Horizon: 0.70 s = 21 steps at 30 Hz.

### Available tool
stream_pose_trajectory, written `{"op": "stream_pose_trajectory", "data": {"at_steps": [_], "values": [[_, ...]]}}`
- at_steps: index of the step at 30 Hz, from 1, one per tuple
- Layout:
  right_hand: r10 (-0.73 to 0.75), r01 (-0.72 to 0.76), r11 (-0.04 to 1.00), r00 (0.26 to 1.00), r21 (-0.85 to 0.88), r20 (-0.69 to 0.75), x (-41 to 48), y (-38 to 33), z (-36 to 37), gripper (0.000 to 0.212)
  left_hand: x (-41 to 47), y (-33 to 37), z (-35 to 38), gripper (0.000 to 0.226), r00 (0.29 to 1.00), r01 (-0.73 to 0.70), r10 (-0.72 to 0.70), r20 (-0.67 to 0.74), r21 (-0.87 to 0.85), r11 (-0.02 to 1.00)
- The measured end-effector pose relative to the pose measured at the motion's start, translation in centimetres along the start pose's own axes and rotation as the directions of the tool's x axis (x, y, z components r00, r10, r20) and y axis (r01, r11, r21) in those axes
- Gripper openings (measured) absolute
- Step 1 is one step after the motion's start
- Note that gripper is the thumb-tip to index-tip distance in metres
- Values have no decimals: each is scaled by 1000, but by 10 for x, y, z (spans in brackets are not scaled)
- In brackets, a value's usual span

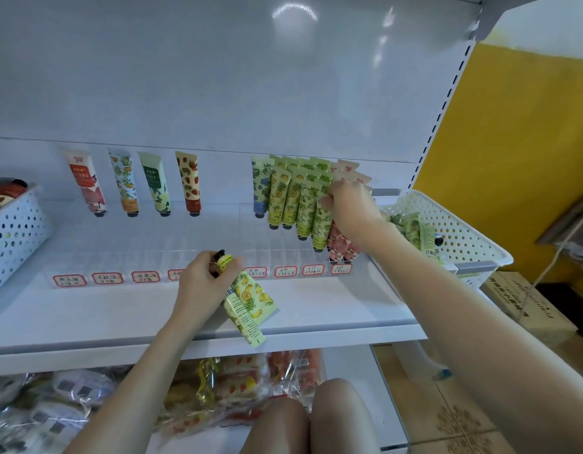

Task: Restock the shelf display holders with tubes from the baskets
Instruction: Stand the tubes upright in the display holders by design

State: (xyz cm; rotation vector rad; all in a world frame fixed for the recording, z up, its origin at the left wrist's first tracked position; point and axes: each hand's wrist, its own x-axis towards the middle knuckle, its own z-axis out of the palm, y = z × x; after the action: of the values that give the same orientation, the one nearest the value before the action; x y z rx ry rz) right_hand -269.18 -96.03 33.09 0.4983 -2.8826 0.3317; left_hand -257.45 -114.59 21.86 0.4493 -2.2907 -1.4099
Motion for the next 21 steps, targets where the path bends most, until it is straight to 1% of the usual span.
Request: {"op": "stream_pose_trajectory", "data": {"at_steps": [4,5,7,8,10,12,14,19,21], "values": [[-15,15,1000,1000,-7,2,0,-1,-1,23,-2,1,-1,27,1000,-3,3,-4,-20,1000],[-15,15,1000,1000,-12,1,0,-1,-2,23,-2,2,-1,27,1000,-3,3,-7,-25,1000],[-15,15,1000,1000,-26,-3,0,-2,-3,32,-3,2,-2,28,1000,-1,1,-8,-32,1000],[-14,14,999,1000,-31,-2,0,-2,-2,31,-3,1,-2,28,1000,-1,1,-7,-35,999],[-15,14,999,1000,-31,-8,-2,-2,-1,21,-2,1,-2,29,1000,1,-1,-3,-42,999],[-20,19,998,1000,-55,-13,-2,-3,-1,16,-2,1,-1,30,1000,6,-6,-1,-47,999],[-14,12,997,1000,-76,-17,-3,-3,-1,22,-1,2,1,30,1000,12,-12,3,-52,999],[-38,37,999,998,-20,-47,-5,-2,-4,25,-2,9,2,27,1000,9,-9,-4,-90,996],[-51,52,998,996,20,-75,-6,-3,-4,16,-2,13,1,29,1000,4,-6,-13,-129,992]]}}
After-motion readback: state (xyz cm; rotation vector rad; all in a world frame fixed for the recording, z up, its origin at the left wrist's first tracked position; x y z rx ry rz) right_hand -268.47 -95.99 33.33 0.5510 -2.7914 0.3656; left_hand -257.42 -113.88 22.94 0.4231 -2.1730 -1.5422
